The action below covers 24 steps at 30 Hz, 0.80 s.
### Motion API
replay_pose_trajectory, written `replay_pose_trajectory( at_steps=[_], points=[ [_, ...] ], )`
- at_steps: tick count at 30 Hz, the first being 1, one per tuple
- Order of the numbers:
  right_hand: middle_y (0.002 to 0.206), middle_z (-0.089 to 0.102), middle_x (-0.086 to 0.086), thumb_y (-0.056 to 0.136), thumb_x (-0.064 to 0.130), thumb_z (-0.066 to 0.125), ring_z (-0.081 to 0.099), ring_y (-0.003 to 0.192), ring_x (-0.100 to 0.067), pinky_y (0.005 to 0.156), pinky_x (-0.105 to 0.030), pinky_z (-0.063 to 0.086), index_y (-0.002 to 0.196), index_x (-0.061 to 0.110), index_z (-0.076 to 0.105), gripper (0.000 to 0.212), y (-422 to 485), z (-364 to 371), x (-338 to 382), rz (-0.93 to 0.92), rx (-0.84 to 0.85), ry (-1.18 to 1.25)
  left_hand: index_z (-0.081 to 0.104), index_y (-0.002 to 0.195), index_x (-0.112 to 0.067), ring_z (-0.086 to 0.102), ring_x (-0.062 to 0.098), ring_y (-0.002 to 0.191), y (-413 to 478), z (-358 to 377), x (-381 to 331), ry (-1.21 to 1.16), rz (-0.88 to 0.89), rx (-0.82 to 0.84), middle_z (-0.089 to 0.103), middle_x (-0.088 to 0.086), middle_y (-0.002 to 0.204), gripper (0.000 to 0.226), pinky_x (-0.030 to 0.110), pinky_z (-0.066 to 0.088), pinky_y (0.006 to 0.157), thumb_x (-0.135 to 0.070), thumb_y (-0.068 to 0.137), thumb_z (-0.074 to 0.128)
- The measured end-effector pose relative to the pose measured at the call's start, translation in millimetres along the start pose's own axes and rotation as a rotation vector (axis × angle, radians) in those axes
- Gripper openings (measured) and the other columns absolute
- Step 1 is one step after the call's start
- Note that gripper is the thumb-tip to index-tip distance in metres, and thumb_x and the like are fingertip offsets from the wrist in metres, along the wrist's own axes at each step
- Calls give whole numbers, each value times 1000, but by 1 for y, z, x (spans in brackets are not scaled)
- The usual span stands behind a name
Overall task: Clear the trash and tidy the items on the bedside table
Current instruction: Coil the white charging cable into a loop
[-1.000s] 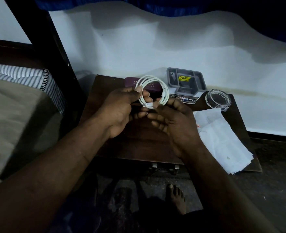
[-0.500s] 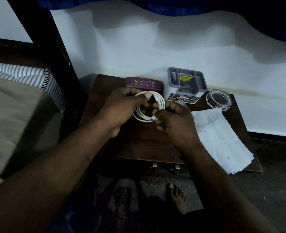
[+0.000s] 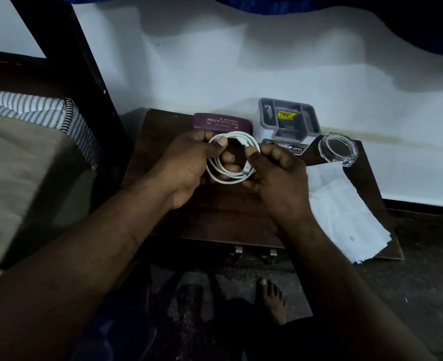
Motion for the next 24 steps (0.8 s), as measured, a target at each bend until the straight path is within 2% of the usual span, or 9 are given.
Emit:
replay_pose_trajectory(
  at_steps=[2,4,6,8,12,15,18,20,24],
  points=[
    [88,75,-16,96,22,72,74,81,-28,69,-40,63,96,14,78,10,0,-2,3,-47,-24,-23,69,100,-10,71,21,66,-1,3,0,-47,-33,14,68,5,70,14,58,52,99,-13,103,56],
    [79,71,-10,95,19,73,68,73,-18,63,-33,60,93,14,78,7,-1,-3,5,-49,-15,-4,70,100,-11,70,21,65,0,3,0,-99,-64,18,67,5,71,13,57,50,101,-13,101,57],
    [71,68,-3,94,15,74,64,66,-12,57,-25,52,85,18,77,10,-2,-1,4,27,43,93,69,106,-9,69,22,66,0,3,1,-127,-95,26,66,5,72,14,53,50,100,-13,101,57],
    [68,67,0,93,13,74,61,62,-10,57,-23,47,76,23,73,19,-2,1,1,146,107,215,68,107,-9,67,21,65,0,2,1,-145,-101,35,64,4,71,13,48,49,94,-13,100,57],
    [73,71,2,91,9,71,64,62,-7,59,-21,46,81,23,69,17,-1,4,-3,292,203,299,66,108,-10,63,21,64,0,1,-2,-151,-67,56,60,4,73,13,40,48,83,-10,98,58],
    [76,73,2,89,7,71,65,65,-8,58,-21,46,87,20,69,13,-1,4,-4,300,190,280,67,97,-13,62,20,63,1,1,-2,-138,-55,70,59,4,73,9,35,50,73,-9,98,58],
    [76,74,3,89,7,69,65,64,-6,57,-20,45,90,19,70,12,-1,4,-5,311,176,281,68,93,-13,63,19,62,1,3,-2,-125,-36,78,59,3,72,11,35,49,73,-9,98,59],
    [79,76,5,91,9,66,66,64,-4,58,-19,44,91,20,72,12,-1,4,-5,327,186,291,67,92,-12,62,19,60,1,4,-3,-120,-26,79,59,3,71,12,35,49,72,-8,98,58],
    [79,74,9,97,22,68,63,65,-3,61,-20,45,93,25,67,5,-3,9,-5,351,233,370,65,101,-8,53,11,58,1,6,-3,-169,-17,40,53,2,69,9,23,50,55,-5,100,56]
  ],
)
Point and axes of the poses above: each hand's wrist, its own y-axis towards the middle knuckle, its own z-axis out of the palm, x = y × z, the point moved 4 cm from there along y, towards the middle knuckle
